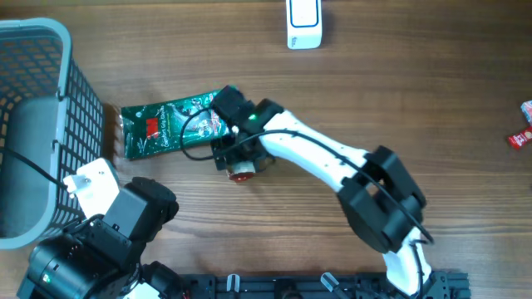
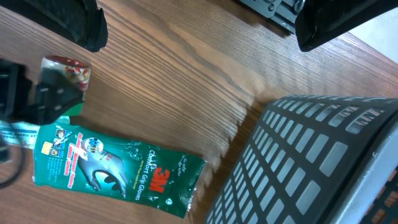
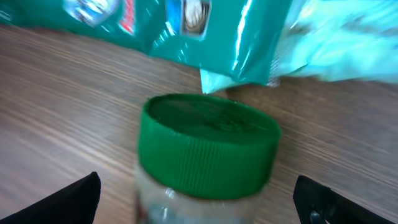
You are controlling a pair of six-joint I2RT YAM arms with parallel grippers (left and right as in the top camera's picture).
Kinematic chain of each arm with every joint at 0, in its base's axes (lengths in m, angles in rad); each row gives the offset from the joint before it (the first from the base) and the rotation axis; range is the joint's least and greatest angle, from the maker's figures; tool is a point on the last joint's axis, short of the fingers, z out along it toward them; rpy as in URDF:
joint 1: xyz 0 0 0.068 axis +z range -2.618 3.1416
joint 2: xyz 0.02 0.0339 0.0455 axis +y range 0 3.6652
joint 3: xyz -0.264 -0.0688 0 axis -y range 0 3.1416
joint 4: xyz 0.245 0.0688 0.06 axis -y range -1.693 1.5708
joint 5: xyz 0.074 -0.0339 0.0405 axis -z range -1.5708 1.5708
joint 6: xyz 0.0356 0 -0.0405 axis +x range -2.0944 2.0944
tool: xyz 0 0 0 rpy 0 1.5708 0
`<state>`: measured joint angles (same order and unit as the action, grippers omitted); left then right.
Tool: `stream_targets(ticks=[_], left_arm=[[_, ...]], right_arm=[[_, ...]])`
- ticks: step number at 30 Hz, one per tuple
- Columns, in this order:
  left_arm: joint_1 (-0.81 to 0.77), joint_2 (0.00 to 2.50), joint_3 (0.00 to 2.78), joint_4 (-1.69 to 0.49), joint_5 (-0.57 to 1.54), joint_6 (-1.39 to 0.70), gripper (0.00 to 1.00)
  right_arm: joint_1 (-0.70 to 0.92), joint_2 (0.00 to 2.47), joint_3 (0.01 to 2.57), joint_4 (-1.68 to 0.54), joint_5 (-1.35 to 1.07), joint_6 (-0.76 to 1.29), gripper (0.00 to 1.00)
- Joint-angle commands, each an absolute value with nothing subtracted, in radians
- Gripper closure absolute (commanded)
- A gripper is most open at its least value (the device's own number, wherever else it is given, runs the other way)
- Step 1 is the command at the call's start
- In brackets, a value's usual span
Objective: Scan the item barcode
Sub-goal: 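Reach the right gripper to the green-lidded jar and grasp it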
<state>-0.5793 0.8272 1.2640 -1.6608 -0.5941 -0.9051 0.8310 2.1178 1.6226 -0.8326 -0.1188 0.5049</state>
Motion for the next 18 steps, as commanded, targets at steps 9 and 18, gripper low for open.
stream_targets(ticks=[9, 18], left_arm=[[-0.571, 0.826, 1.262, -1.661, -0.611, -0.925, 0.00], [-0.571, 0.826, 1.262, -1.662, -0.611, -0.925, 0.00]], right_arm=[[0.804, 2.169, 1.609, -0.945, -0.077, 0.584, 0.28], [0.545, 2.167, 1.615, -1.127, -0.124, 0.280, 0.34]])
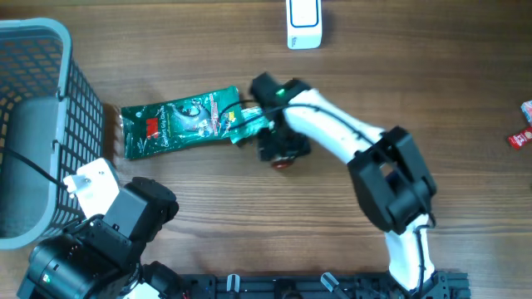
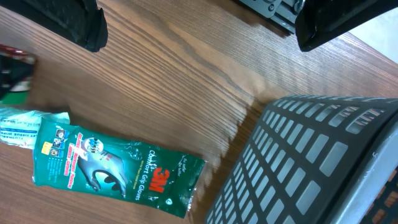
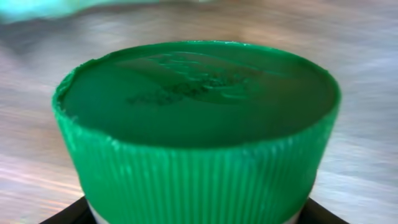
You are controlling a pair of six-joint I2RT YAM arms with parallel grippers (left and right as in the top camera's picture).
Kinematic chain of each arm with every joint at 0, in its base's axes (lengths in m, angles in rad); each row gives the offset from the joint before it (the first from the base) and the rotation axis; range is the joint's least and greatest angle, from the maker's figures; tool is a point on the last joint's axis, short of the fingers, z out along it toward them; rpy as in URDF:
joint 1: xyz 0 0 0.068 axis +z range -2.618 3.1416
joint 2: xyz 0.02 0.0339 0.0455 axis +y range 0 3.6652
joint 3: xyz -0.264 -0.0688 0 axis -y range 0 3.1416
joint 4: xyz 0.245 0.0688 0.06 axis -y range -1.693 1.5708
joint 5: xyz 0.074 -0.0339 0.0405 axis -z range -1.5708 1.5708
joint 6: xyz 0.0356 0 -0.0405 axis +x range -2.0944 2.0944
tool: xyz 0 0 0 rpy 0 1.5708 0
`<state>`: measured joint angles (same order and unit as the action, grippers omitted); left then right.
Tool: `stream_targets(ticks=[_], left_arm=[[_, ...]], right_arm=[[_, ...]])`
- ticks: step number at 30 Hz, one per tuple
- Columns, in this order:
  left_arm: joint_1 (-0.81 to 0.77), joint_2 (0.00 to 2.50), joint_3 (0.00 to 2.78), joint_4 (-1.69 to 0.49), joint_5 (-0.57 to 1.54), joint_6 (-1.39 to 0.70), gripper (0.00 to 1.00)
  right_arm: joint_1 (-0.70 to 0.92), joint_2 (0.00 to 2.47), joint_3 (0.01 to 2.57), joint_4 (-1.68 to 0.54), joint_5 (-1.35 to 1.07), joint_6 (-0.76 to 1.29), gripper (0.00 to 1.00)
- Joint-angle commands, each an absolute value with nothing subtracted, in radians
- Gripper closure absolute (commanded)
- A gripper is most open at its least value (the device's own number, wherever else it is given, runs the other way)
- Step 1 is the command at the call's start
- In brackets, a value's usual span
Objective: Scan the item barcode
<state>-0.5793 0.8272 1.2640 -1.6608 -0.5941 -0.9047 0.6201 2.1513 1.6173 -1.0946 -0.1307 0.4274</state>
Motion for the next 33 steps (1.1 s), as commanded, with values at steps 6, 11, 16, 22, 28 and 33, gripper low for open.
stream_targets(ticks=[6, 11, 16, 22, 28, 33], left_arm=[[-0.571, 0.826, 1.262, -1.661, -0.611, -0.925, 0.00], [-0.571, 0.826, 1.262, -1.661, -0.611, -0.925, 0.00], [-0.571, 0.826, 1.262, -1.662, -0.611, -0.925, 0.00], [-0.571, 0.826, 1.262, -1.661, -0.611, -0.925, 0.00], [-0.571, 0.826, 1.262, -1.661, -0.611, -0.925, 0.00], [-0.571, 0.826, 1.262, -1.661, -0.611, -0.925, 0.00]], right_arm=[[0.429, 2.162, 1.655, -1.192, -0.123, 0.133, 0.19], [0.425, 2.147, 1.707, -1.194, -0.123, 0.161, 0.00], [0.425, 2.143, 1.724, -1.155, -0.118, 0.157, 0.00], [0.425, 2.164, 1.687, -1.042, -0.077, 0.160, 0.05], [0.425, 2.201, 1.686, -1.005, -0.078, 0.160, 0.14], [0.425, 2.252, 1.686, -1.022, -0.077, 0.160, 0.12]])
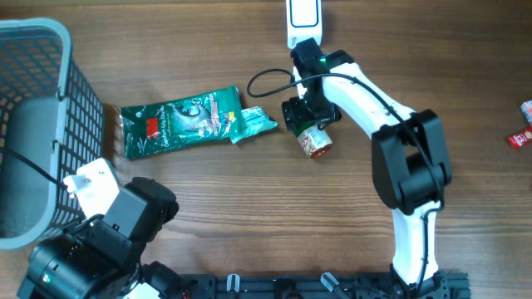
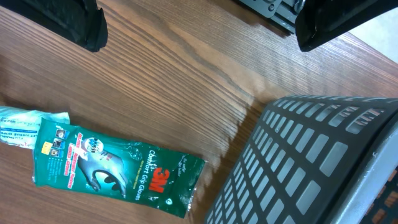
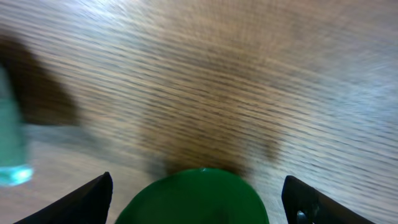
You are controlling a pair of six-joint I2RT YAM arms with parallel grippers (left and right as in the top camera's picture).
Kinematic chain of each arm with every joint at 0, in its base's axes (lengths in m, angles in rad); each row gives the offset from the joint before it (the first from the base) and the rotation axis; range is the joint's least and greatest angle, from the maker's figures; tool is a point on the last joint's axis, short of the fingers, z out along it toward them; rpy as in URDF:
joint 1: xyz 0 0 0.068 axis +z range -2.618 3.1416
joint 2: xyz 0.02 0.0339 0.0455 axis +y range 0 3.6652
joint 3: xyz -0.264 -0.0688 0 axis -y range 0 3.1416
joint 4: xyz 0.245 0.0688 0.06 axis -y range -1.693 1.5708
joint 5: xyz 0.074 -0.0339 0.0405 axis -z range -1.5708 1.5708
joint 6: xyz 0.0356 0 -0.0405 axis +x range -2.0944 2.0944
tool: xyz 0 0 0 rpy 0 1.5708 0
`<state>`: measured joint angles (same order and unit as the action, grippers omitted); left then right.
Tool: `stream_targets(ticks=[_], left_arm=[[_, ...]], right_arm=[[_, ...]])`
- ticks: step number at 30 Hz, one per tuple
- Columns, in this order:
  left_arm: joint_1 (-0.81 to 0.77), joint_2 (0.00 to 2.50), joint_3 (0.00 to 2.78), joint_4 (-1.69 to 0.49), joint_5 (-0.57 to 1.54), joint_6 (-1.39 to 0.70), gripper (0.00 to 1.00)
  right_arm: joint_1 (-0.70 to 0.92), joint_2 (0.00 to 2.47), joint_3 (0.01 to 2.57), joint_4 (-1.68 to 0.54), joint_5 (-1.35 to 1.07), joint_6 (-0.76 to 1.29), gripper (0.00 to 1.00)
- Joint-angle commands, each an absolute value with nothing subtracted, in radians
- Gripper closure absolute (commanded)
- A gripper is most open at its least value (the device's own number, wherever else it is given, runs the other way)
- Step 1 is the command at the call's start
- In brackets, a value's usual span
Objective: Scan the item barcode
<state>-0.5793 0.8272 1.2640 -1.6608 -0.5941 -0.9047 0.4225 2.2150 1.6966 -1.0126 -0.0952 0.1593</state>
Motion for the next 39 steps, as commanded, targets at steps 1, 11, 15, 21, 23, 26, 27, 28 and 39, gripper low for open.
stream_targets(ticks=[1, 11, 15, 21, 23, 26, 27, 28, 39], left_arm=[[-0.571, 0.826, 1.262, -1.661, -0.611, -0.925, 0.00], [-0.571, 0.826, 1.262, -1.661, -0.611, -0.925, 0.00], [-0.571, 0.826, 1.262, -1.661, -0.611, -0.925, 0.00], [-0.571, 0.826, 1.262, -1.662, -0.611, -0.925, 0.00], [-0.571, 0.826, 1.262, -1.661, -0.611, -0.925, 0.00], [-0.571, 0.826, 1.262, -1.661, -0.611, -0.925, 0.00], [-0.571, 0.826, 1.262, -1.662, -0.611, -0.925, 0.00], [-0.571, 0.826, 1.262, -1.662, -0.611, -0.925, 0.00], [-0.571, 0.826, 1.262, -1.661, -0.611, -0.925, 0.00]], right_arm=[[0.425, 2.253, 1.686, -1.020, -0.077, 0.160, 0.12], [0.425, 2.253, 1.702, -0.999, -0.014, 0.163, 0.38], [0.425, 2.252, 1.776, -1.002, -0.014, 0.185, 0.40], [0.425, 2.217, 1.953, -1.080, -0.014, 0.186, 0.40], [0.425, 2.157, 1.980, -1.105, -0.014, 0.189, 0.41], [0.425, 2.041, 1.980, -1.114, -0.015, 0.217, 0.41], [0.425, 1.987, 1.980, -1.115, -0.014, 0.229, 0.41], [0.425, 1.944, 1.980, -1.116, -0.014, 0.239, 0.41], [0.425, 1.641, 1.942, -1.127, 0.186, 0.368, 0.43]])
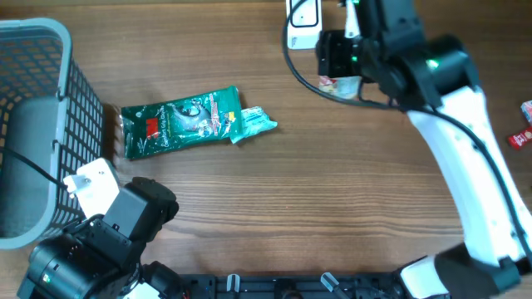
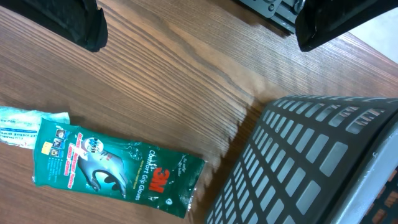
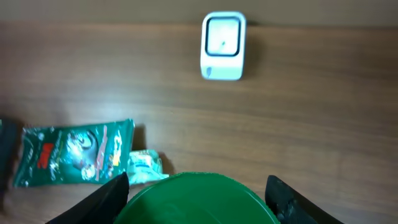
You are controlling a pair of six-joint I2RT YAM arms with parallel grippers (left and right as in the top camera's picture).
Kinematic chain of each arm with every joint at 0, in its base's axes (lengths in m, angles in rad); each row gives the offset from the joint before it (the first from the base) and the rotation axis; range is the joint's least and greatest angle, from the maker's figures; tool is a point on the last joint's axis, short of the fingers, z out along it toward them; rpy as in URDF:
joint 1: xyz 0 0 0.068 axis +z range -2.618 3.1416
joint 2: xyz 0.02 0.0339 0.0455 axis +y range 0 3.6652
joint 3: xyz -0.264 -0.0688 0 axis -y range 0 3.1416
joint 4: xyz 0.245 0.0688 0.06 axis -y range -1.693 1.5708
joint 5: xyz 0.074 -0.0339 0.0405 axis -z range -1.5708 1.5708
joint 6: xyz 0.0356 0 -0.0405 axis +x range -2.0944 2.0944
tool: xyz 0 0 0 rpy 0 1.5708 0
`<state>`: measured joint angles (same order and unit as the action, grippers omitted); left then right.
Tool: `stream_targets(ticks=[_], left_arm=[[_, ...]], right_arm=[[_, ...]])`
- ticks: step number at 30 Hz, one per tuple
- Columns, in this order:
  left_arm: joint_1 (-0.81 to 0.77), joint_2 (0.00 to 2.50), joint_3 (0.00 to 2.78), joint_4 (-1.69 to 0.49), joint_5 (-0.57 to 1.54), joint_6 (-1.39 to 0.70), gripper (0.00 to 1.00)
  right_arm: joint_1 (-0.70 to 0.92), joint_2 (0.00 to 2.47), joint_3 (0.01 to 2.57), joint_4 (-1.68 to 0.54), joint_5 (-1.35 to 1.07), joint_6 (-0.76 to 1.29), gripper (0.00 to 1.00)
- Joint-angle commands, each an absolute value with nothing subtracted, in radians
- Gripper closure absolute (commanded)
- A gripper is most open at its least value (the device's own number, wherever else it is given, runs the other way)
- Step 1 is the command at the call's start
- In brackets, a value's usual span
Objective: Scan the item barcode
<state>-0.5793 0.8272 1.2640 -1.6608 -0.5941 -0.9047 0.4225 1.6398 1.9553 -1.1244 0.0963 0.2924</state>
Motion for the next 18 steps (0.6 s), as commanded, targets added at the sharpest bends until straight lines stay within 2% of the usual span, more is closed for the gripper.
stream_targets(ticks=[1, 4, 13, 18], left_arm=[[-0.571, 0.826, 1.262, -1.661, -0.611, -0.925, 0.00], [-0.571, 0.826, 1.262, -1.661, -0.611, -0.925, 0.00], [-0.571, 0.826, 1.262, -1.662, -0.611, -0.925, 0.00], [-0.571, 0.826, 1.262, -1.661, -0.611, -0.925, 0.00]], right_arm=[[0.425, 1.641, 1.911, -1.122, 0.204, 0.380, 0.43], [0.425, 1.641, 1.757, -0.995, 0.257, 0.414, 0.44], [0.514, 1.644, 1.087, -0.085, 0.393, 0.366, 0.44], [0.530, 1.667, 0.907, 0.145, 0.404, 0.366, 0.42]])
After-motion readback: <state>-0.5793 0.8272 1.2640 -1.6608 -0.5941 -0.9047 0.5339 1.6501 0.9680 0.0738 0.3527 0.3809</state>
